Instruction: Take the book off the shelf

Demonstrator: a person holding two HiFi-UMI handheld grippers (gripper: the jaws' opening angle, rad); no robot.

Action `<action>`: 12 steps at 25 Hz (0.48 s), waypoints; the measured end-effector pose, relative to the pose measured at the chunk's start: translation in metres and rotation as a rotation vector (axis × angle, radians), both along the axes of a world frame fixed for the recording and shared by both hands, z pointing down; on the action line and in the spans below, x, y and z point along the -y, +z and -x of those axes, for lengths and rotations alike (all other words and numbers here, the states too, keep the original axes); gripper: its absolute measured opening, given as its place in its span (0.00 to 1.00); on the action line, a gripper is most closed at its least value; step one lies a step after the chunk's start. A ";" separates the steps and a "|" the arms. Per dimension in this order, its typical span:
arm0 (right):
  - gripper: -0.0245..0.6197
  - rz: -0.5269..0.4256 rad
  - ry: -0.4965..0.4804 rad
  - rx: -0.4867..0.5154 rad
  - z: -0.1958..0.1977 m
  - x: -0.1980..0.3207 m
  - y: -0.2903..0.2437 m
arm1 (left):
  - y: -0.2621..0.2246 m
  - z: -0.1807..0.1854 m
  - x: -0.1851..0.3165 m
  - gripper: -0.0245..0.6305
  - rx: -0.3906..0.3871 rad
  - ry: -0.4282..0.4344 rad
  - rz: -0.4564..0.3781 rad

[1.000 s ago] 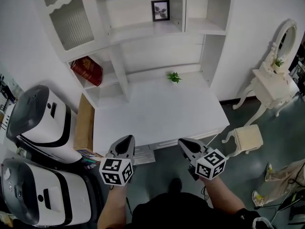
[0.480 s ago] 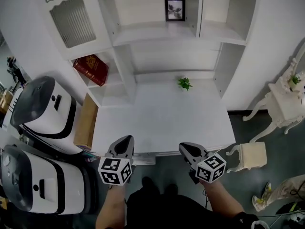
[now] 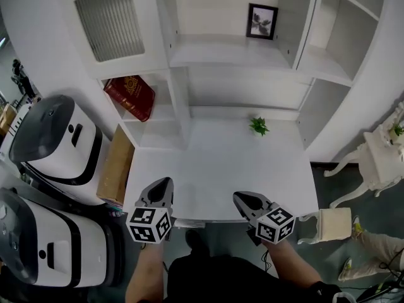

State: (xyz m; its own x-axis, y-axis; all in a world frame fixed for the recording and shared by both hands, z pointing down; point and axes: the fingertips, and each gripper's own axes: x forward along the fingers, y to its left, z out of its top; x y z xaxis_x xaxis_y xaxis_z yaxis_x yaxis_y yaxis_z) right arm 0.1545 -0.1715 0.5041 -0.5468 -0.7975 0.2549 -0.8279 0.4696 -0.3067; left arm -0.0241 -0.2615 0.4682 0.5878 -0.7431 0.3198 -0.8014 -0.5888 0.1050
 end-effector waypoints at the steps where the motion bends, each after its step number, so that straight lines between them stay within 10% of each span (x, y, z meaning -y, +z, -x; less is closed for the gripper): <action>1: 0.06 -0.002 -0.007 -0.007 0.005 0.013 -0.002 | -0.002 0.005 0.012 0.05 -0.005 -0.005 -0.003; 12: 0.06 0.003 -0.148 -0.057 0.109 0.139 -0.014 | -0.011 0.097 0.121 0.05 -0.044 -0.090 -0.010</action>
